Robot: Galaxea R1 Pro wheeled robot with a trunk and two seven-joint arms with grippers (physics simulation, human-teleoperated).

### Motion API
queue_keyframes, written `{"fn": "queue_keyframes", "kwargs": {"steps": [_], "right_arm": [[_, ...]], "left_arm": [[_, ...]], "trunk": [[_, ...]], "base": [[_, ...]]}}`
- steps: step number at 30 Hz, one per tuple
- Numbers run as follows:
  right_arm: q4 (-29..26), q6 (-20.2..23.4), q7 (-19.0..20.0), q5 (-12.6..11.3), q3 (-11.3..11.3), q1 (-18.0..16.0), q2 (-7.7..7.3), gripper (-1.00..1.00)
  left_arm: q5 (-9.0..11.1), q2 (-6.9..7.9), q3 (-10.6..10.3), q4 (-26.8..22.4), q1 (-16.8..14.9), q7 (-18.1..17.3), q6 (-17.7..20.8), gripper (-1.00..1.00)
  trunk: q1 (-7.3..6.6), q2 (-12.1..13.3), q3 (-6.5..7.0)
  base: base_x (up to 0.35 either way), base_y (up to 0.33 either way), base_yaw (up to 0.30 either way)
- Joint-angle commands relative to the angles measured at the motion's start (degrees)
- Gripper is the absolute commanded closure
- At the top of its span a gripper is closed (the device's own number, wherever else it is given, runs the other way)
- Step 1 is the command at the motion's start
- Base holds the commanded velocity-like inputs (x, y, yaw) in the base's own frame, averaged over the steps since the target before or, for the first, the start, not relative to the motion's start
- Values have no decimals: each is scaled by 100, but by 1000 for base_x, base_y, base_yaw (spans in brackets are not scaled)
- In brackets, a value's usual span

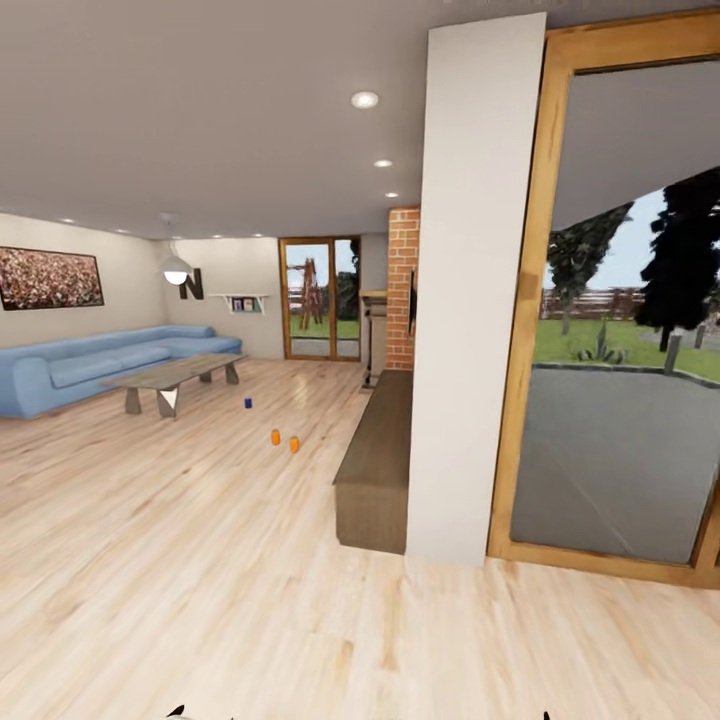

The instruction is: Put the three can of soda from the living room inside the tash can in the kitchen.

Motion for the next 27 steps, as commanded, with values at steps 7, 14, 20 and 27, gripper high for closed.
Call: {"fn": "queue_keyframes", "kwargs": {"steps": [7, 14, 20, 27], "right_arm": [[0, 0, -2, 0, -1, 0, 0, -100], [0, 0, -4, 0, 0, 0, 0, -100], [0, 0, -7, 0, 0, 0, 0, -100], [0, 0, -8, 0, 0, 0, 0, -100]], "left_arm": [[-28, -1, -1, 4, 0, 1, 7, -100], [-33, -1, -1, 6, 0, 1, 8, -100], [-38, -1, -1, 7, 4, 1, 8, -100], [-41, -1, -1, 7, 1, 5, 8, -100]], "trunk": [[0, 0, -28], [0, 0, -55], [0, 0, -79], [0, 0, -106]], "base": [[-90, 254, -232], [-11, 309, -232], [38, 315, -232], [170, 281, -232]]}}
